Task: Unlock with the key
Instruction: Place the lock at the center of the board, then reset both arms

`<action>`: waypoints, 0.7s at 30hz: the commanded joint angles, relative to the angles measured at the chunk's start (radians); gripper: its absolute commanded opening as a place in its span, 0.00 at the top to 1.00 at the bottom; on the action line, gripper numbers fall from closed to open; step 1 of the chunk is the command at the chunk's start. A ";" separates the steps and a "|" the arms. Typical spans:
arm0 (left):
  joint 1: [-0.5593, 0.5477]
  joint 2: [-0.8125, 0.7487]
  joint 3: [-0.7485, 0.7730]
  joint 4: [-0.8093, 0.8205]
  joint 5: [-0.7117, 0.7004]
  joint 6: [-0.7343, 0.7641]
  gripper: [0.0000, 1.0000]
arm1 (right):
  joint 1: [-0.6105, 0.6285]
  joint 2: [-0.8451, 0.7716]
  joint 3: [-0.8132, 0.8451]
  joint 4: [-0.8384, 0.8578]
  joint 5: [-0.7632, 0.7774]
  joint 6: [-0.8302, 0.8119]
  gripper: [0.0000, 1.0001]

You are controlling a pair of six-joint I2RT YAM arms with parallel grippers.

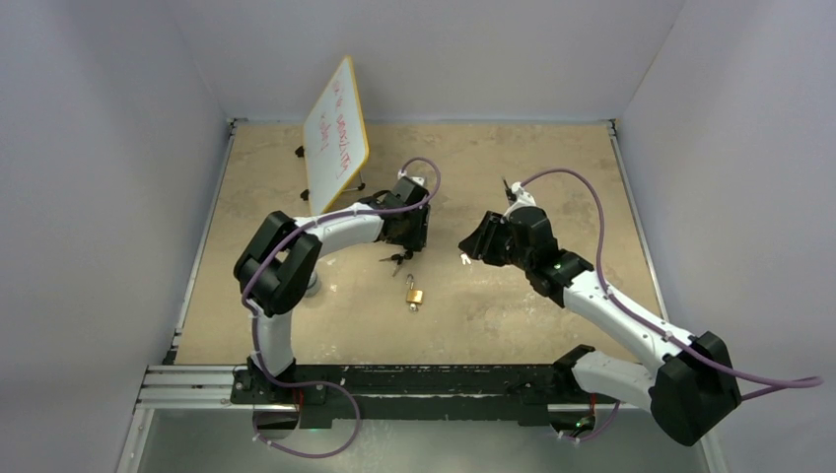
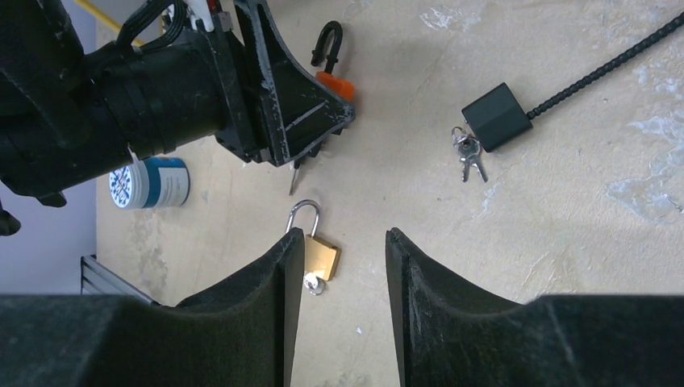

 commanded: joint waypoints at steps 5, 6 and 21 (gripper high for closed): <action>-0.010 0.021 0.079 0.001 0.008 0.027 0.22 | -0.003 -0.049 0.023 -0.094 0.090 0.036 0.54; -0.010 0.013 0.082 0.000 0.009 0.039 0.21 | -0.003 -0.061 0.032 -0.121 0.105 0.032 0.51; -0.093 -0.686 -0.066 -0.032 -0.159 0.108 0.12 | -0.001 -0.354 0.292 -0.537 0.661 -0.133 0.01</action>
